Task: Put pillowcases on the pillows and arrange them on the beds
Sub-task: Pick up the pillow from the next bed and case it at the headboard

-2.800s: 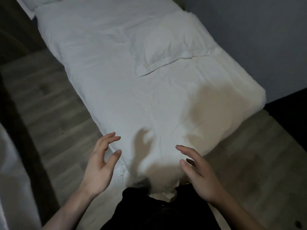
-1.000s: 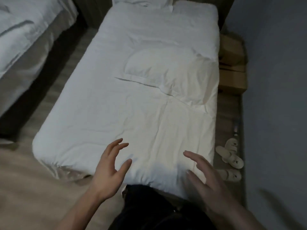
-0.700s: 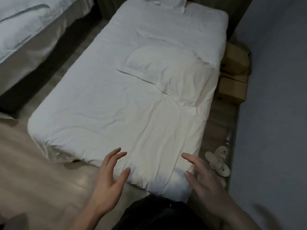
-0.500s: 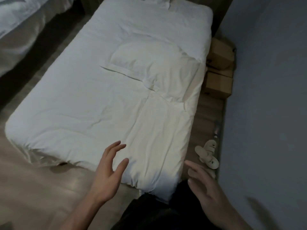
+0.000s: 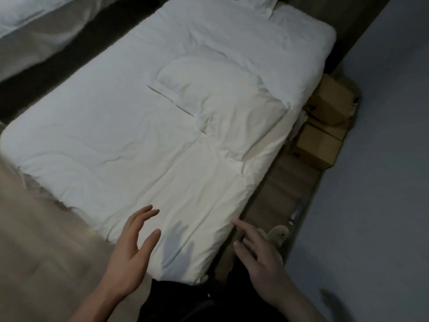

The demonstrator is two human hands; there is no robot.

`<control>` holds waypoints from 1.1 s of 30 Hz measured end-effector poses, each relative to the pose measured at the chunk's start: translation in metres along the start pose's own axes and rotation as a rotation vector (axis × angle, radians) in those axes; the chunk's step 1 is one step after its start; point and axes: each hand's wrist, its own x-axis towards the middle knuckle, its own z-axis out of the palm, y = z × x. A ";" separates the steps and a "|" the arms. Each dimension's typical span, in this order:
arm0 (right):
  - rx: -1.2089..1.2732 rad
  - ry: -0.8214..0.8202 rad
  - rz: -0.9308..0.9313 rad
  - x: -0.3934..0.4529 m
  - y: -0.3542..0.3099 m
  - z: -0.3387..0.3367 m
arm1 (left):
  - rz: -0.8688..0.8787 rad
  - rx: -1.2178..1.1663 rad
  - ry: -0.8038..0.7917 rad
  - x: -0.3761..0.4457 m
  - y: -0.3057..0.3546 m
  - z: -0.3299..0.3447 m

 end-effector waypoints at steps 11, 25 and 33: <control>0.064 -0.039 -0.061 0.059 -0.007 -0.174 | 0.008 -0.027 0.057 0.058 0.133 0.122; -0.007 -0.159 -0.034 0.225 -0.054 -0.244 | -0.194 -0.087 0.247 0.170 0.119 0.145; -0.055 -0.202 -0.022 0.354 -0.105 -0.279 | -0.104 -0.100 0.187 0.364 0.153 0.161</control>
